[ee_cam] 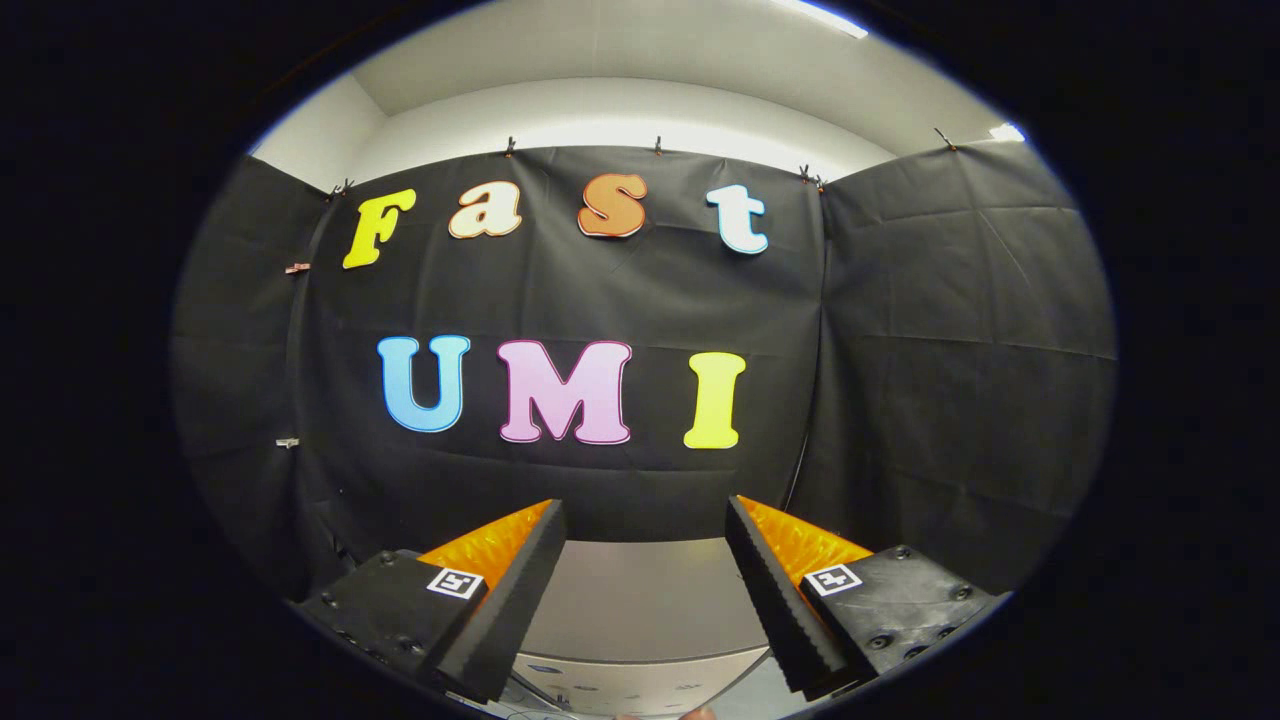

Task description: Put the clothes into the washing machine and then close the washing machine lid.

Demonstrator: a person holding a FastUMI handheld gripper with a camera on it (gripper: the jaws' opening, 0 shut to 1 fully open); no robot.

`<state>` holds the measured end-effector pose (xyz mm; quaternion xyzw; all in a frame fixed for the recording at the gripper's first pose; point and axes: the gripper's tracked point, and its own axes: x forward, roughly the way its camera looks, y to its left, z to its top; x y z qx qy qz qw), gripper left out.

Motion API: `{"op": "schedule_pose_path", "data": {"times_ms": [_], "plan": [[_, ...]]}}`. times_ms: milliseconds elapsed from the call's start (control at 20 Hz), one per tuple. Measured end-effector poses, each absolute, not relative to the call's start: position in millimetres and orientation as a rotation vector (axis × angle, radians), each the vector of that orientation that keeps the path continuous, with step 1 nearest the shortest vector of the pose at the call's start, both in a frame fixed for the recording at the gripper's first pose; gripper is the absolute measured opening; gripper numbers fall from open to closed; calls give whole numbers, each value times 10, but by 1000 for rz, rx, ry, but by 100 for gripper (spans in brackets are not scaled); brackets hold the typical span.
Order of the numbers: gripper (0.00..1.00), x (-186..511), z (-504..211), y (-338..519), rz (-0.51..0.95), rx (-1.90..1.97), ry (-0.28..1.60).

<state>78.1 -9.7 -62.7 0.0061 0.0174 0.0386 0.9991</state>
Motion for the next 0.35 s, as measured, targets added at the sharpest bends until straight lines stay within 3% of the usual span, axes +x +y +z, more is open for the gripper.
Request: {"op": "schedule_pose_path", "data": {"times_ms": [350], "plan": [[100, 752, -650, -39, 94, 45, 48]]}}
